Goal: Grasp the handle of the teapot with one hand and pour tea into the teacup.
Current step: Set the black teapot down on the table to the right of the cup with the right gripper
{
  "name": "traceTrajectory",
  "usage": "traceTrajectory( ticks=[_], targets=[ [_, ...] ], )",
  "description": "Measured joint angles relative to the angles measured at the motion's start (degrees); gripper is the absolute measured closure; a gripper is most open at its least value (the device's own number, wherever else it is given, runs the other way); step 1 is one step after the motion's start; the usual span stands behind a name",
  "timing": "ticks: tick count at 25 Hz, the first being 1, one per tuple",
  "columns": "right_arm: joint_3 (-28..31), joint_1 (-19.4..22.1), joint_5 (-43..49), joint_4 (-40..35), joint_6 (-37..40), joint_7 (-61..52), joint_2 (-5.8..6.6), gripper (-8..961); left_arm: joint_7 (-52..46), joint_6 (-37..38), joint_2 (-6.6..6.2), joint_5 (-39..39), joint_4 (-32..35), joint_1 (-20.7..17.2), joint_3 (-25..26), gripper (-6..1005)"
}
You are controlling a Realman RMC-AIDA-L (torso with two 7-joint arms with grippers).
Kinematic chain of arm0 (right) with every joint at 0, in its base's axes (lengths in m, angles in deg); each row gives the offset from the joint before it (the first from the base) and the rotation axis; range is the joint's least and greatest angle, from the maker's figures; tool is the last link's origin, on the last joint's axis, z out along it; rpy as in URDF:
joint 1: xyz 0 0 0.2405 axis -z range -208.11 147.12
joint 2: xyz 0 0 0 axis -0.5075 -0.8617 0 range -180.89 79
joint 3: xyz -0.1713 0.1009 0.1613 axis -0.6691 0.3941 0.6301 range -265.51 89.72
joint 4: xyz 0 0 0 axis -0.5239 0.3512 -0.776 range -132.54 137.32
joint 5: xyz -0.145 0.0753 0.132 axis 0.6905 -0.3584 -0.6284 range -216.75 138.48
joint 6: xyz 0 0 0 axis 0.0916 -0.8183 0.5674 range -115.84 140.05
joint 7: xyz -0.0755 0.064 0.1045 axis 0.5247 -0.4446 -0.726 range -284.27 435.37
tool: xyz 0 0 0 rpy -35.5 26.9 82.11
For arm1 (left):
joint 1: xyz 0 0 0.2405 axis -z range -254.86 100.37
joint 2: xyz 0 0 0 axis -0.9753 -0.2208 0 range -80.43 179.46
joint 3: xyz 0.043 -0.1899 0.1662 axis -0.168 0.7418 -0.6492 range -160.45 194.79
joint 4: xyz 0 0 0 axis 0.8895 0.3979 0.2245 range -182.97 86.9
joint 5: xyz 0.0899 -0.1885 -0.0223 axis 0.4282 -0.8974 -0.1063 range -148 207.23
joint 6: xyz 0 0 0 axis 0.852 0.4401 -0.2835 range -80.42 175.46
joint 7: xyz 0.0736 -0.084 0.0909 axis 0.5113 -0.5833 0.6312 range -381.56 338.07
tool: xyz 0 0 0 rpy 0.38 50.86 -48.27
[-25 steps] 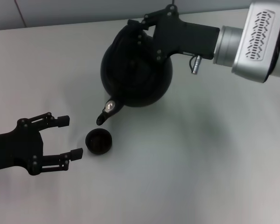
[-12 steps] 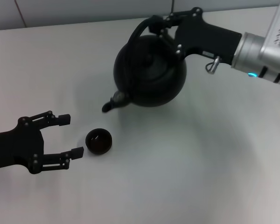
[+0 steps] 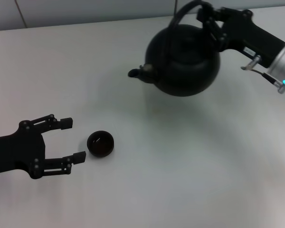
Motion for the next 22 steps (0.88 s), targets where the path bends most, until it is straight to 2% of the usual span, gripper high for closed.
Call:
traceTrajectory(
  ticks=[6,22],
  targets=[
    [0.03,2.98,-0.95,0.81,-2.25,-2.42,0.04,863,0.00,0.17,0.02,0.00,0.00,-0.05,-0.40,129],
    [-0.76,3.62,-0.46,3.09,-7.56,-4.70,0.14,863,0.17,0.31,0.30,0.00,-0.52,0.25,-0.55,128]
  ],
)
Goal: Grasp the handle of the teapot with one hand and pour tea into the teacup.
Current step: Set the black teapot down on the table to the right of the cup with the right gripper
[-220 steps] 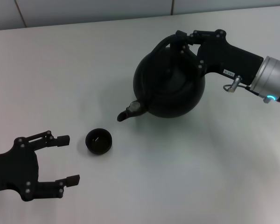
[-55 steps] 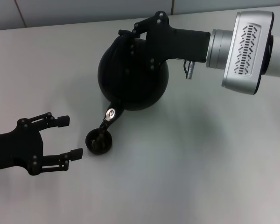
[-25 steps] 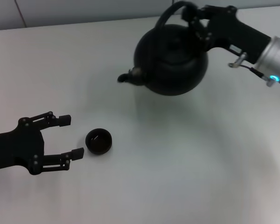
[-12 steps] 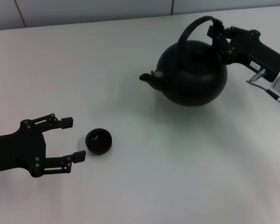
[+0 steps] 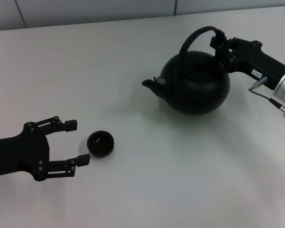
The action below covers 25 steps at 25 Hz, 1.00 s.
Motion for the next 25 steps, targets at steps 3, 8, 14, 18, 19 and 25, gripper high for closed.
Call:
traceTrajectory(
  ticks=[3,8,14,18,19,25],
  targets=[
    [0.02,-0.21,0.02,-0.17,-1.07,0.00,0.00,861,-0.01,0.00,0.00,0.00,-0.13,-0.12,-0.02,128],
    [0.04,-0.58,0.05,-0.27,-2.50,0.08,0.00,863,-0.11,0.00,0.10,0.00,-0.62,-0.08,-0.04,128],
    [-0.41,-0.87,0.10,-0.32,-3.74,0.01,0.00,862,0.06,-0.24,0.09,0.00,-0.79,0.45,-0.03,129],
    [-2.01,-1.22,0.11,-0.33,-5.12,0.26,0.00,862,0.07,-0.33,0.07,0.00,-0.79,0.59,-0.04,129],
    [-2.90,-1.44,0.11,-0.35,-5.66,0.27,0.00,862,0.14,-0.39,0.07,0.00,-0.79,0.61,-0.04,129],
    [-5.79,-2.29,0.09,-0.49,-6.73,0.36,0.00,863,0.18,-0.46,-0.01,0.00,-0.79,0.75,-0.03,129]
  ],
)
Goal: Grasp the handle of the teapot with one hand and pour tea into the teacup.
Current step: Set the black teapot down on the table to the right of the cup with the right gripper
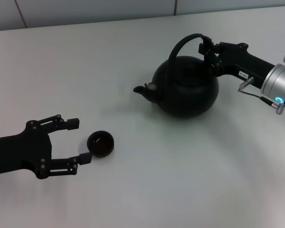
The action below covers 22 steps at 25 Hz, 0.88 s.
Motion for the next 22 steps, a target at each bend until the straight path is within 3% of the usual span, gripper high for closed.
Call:
traceTrajectory(
  ticks=[13,22],
  targets=[
    [0.57,-0.46,-0.47,-0.69,0.10,-0.40,-0.08,774,0.12,-0.01,-0.11,0.00,0.00,0.00,0.25,128],
    [0.43,-0.58,-0.52,-0.71,0.11,-0.44,-0.09,423,0.14,0.05,-0.19,0.00,0.00,0.00,0.39,128]
  ],
)
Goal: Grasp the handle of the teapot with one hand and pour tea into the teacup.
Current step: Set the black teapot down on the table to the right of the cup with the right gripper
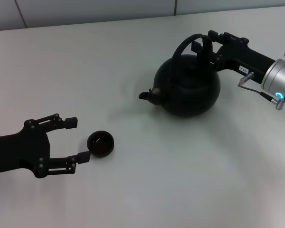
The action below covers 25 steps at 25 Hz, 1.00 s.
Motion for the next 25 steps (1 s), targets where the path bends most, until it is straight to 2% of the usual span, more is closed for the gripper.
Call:
traceTrajectory(
  ticks=[2,12,18,25],
  targets=[
    [-0.01,-0.02,0.00,0.00,0.04,0.00,0.00,331,0.03,0.08,0.00,0.00,0.00,0.00,0.05,128],
    [-0.45,0.73,0.00,-0.16,1.83,0.62,-0.10,321,-0.33,0.30,0.00,0.00,0.14,0.00,0.05,128],
    [-0.01,1.37,0.00,-0.26,3.49,0.77,-0.09,236,-0.46,0.30,-0.07,0.00,0.24,0.00,0.05,128],
    [0.20,4.39,-0.56,-2.14,7.17,1.55,-0.14,237,-0.41,0.30,-0.07,-0.57,0.21,0.00,0.02,129]
  ],
)
